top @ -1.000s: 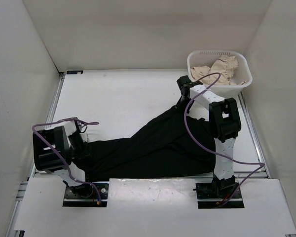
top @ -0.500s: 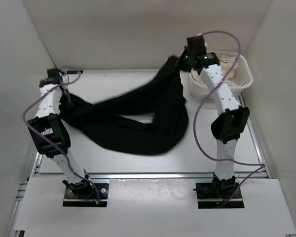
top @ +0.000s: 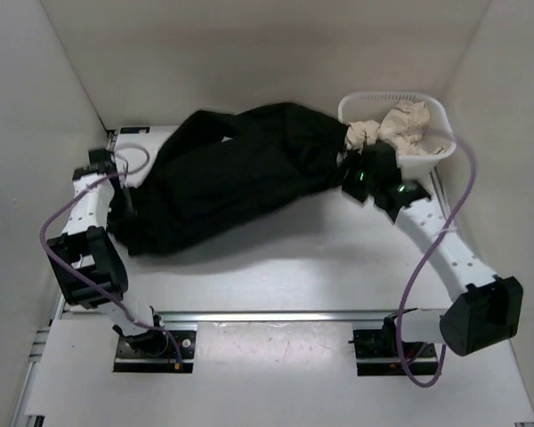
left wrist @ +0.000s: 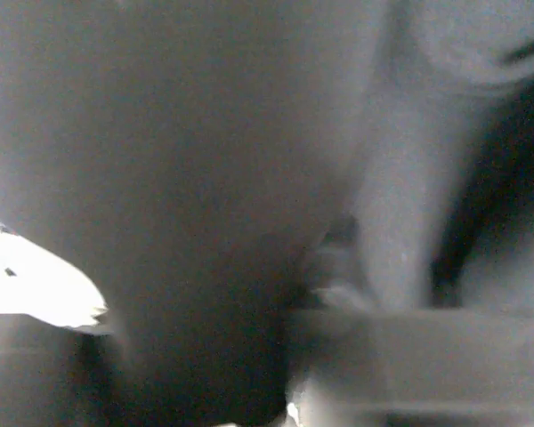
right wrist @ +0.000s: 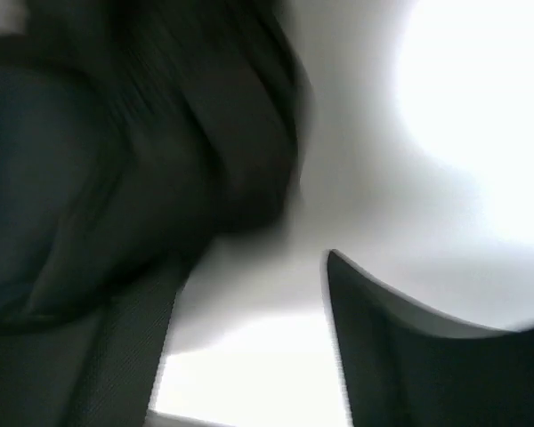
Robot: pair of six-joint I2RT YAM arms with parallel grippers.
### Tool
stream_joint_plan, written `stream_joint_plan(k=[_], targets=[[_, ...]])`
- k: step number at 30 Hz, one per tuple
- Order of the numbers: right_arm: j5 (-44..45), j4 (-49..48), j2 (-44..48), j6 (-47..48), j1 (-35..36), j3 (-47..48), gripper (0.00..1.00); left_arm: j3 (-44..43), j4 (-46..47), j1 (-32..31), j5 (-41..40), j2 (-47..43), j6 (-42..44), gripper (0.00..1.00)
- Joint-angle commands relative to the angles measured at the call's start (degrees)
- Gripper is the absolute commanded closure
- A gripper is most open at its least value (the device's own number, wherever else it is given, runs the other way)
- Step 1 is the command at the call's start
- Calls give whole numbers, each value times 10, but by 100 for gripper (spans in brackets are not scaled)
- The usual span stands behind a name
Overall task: Fold and stack the trousers
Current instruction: Flatten the trousers out
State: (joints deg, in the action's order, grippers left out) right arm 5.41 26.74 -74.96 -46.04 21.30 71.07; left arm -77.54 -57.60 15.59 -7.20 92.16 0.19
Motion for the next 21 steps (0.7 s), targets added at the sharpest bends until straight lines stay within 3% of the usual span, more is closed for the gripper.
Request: stream_joint_plan(k=[1, 2, 4, 10, 15, 21], targets=[[25, 29, 35, -73, 2, -181, 26, 145, -5, 3, 24, -40, -2, 47], [38, 38, 64, -90, 2, -239, 22, 173, 6, 3, 24, -40, -2, 34], [56, 54, 108, -99, 8, -278, 18, 234, 14, 8, 9, -58, -2, 23], [88, 49, 153, -118, 8, -308, 18, 256, 21, 83, -6, -110, -2, 6], [88, -9, 53, -65, 8, -253, 18, 269, 21, 166, -44, -122, -2, 5], [60, 30, -192, 108, 21, -22, 13, 292, 34, 209, -35, -120, -2, 2]])
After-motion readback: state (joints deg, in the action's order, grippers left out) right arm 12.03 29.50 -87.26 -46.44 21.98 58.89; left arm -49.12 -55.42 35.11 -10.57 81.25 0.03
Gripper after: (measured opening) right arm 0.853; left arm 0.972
